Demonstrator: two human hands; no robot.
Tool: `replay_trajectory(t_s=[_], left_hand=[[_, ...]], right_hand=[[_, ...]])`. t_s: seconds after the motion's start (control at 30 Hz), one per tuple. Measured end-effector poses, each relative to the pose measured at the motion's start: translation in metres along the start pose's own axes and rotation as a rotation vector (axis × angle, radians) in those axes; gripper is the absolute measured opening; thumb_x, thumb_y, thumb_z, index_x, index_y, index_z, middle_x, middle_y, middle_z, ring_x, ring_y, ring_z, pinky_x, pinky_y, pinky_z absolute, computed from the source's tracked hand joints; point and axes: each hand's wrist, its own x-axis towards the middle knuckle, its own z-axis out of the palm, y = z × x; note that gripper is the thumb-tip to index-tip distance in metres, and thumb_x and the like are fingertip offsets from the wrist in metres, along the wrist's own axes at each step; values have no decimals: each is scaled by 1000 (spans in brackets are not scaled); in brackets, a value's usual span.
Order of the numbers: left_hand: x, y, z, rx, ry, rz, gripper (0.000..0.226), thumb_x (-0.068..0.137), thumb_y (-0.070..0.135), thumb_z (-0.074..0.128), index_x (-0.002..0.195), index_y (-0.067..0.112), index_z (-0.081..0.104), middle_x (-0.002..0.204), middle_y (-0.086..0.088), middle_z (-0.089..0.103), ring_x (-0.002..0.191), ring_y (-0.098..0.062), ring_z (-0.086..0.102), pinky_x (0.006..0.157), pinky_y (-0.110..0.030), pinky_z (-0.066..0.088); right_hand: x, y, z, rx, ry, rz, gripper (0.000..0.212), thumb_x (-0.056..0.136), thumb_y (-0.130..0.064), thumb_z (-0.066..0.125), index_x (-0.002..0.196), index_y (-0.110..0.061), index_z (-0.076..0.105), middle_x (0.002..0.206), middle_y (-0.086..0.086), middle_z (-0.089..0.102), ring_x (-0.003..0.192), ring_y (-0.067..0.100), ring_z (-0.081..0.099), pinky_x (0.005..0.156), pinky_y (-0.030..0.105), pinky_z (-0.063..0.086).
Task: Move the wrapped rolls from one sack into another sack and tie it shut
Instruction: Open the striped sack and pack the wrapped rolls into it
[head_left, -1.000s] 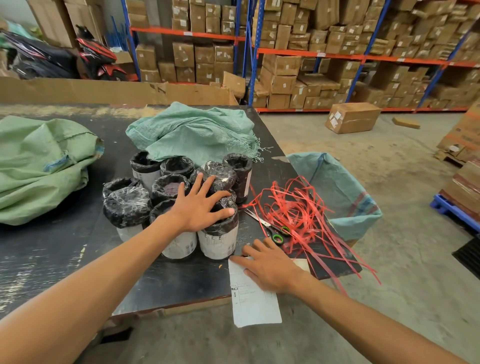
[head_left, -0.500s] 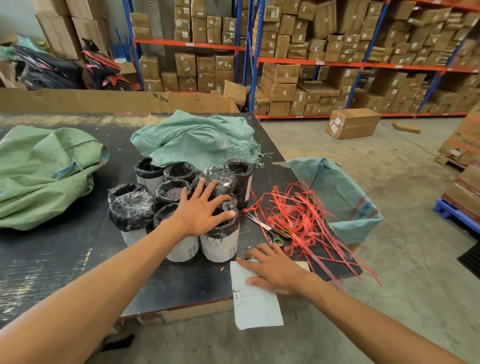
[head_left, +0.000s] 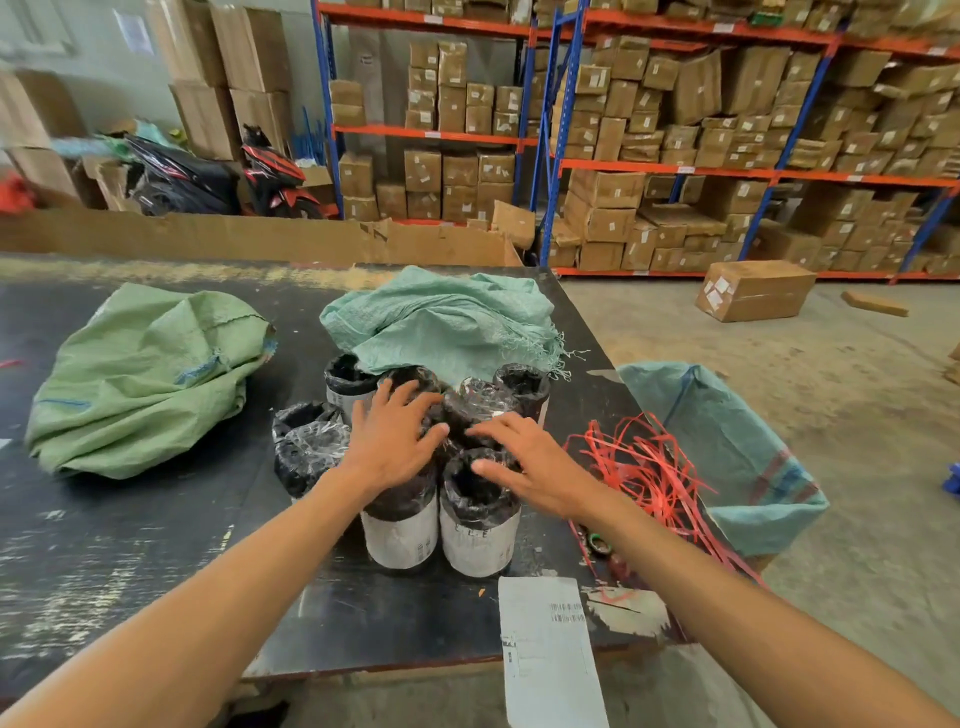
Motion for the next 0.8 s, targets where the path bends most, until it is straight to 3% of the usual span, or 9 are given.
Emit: replay_trajectory(t_s=[0.1, 0.2, 0.3, 0.37, 0.43, 0.63, 0.7, 0.8], left_hand=[[-14, -22, 3, -23, -37, -83, 47, 98, 54, 39, 141, 36, 45, 157, 1, 35, 147, -27, 25, 115, -61, 20], [-20, -38, -5, -189, -57, -54, 52, 95, 55, 37, 141, 32, 46, 152, 3, 42, 141, -20, 37, 116, -56, 21], [-17, -47, -23, -408, -27, -13, 44, 97, 44, 50, 136, 24, 55, 140, 2, 50, 130, -15, 47, 109, -30, 32], [-8, -64, -41, -468, 48, -18, 32, 98, 36, 56, 127, 23, 61, 126, 7, 56, 116, -9, 52, 99, -24, 37], [4, -92, -59, -475, 107, -59, 27, 98, 33, 55, 123, 24, 64, 116, 9, 59, 103, -6, 54, 92, -25, 40], [28, -213, -82, -471, 199, -236, 22, 96, 33, 58, 114, 25, 66, 116, -1, 66, 106, -19, 61, 95, -34, 47], [27, -257, -82, -409, 208, -361, 25, 92, 40, 60, 113, 28, 66, 123, -4, 61, 114, -25, 58, 97, -36, 44], [15, -317, -80, -198, 186, -634, 46, 84, 49, 62, 126, 31, 58, 146, -10, 37, 137, -35, 34, 110, -53, 33]], right_hand=[[23, -1, 4, -132, -75, 22, 65, 87, -78, 29, 133, -37, 51, 134, -5, 52, 128, 17, 42, 105, 47, 37], [44, -8, -1, -286, -138, -17, 46, 92, -67, 45, 121, -34, 61, 116, -7, 65, 109, 15, 56, 95, 42, 45], [70, -21, -12, -287, -124, 25, 35, 93, -61, 51, 102, -33, 69, 92, -12, 69, 84, 10, 62, 77, 35, 53], [94, -37, -15, -238, -56, 21, 30, 93, -57, 54, 101, -32, 70, 86, -13, 68, 78, 7, 60, 73, 33, 53], [123, -57, -12, -115, -49, -6, 25, 95, -49, 56, 108, -30, 67, 86, -11, 67, 76, 8, 60, 71, 29, 52], [232, -105, 28, 10, -112, -46, 32, 96, -45, 58, 120, -24, 62, 96, -6, 66, 82, 11, 60, 80, 34, 51], [265, -120, 52, -17, -168, -74, 36, 95, -49, 58, 122, -24, 61, 98, -5, 67, 85, 12, 60, 83, 38, 52], [310, -146, 88, -43, -289, -99, 43, 94, -51, 58, 129, -26, 55, 104, -4, 66, 94, 16, 61, 88, 43, 52]])
